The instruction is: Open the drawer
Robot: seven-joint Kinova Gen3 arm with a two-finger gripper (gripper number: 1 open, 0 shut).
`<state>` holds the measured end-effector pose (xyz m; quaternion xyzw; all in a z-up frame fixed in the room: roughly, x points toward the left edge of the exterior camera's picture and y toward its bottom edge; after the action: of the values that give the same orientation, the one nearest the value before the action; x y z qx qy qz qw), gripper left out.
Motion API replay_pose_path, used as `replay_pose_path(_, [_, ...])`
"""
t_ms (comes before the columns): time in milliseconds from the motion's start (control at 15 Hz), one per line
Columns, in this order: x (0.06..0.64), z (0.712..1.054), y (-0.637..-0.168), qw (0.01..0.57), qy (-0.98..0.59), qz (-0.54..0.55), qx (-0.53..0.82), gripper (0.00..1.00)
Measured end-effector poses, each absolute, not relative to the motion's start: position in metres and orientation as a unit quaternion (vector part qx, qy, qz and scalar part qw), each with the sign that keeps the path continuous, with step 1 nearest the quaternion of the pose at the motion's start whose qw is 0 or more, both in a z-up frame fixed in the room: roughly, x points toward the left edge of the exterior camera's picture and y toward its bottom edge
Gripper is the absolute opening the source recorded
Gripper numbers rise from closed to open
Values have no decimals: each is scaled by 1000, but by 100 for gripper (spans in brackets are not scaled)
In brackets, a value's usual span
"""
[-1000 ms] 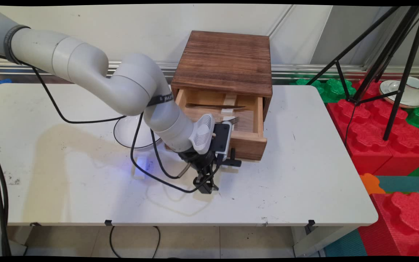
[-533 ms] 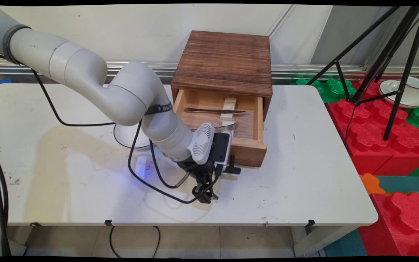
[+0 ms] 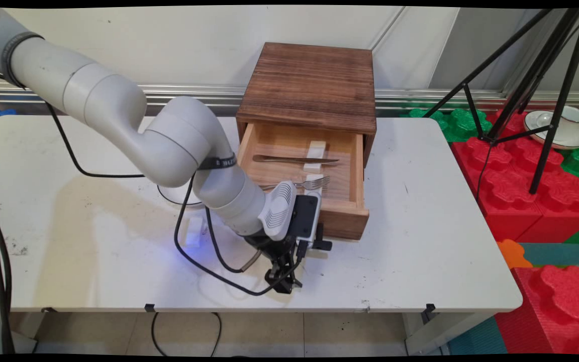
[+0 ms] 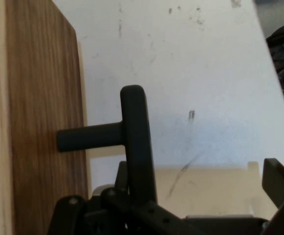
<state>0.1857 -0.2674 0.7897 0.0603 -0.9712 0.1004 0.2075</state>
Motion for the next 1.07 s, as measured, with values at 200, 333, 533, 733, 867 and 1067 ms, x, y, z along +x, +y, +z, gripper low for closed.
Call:
replay_pose_path(200, [183,789,-262,209,-971,100,59,100])
replay_pose_path(333, [181,789,-257,211,-971,99,58,100])
replay_pose_path(533, [179,788,-251,212,-971,98,56,100])
replay_pose_path(733, [177,788,-245,214,-971,97,53,100])
replay_pose_path(867, [176,788,-241,215,-971,96,52,100])
replay_pose_path(1067, [175,787,-235,215,-971,95,49,100])
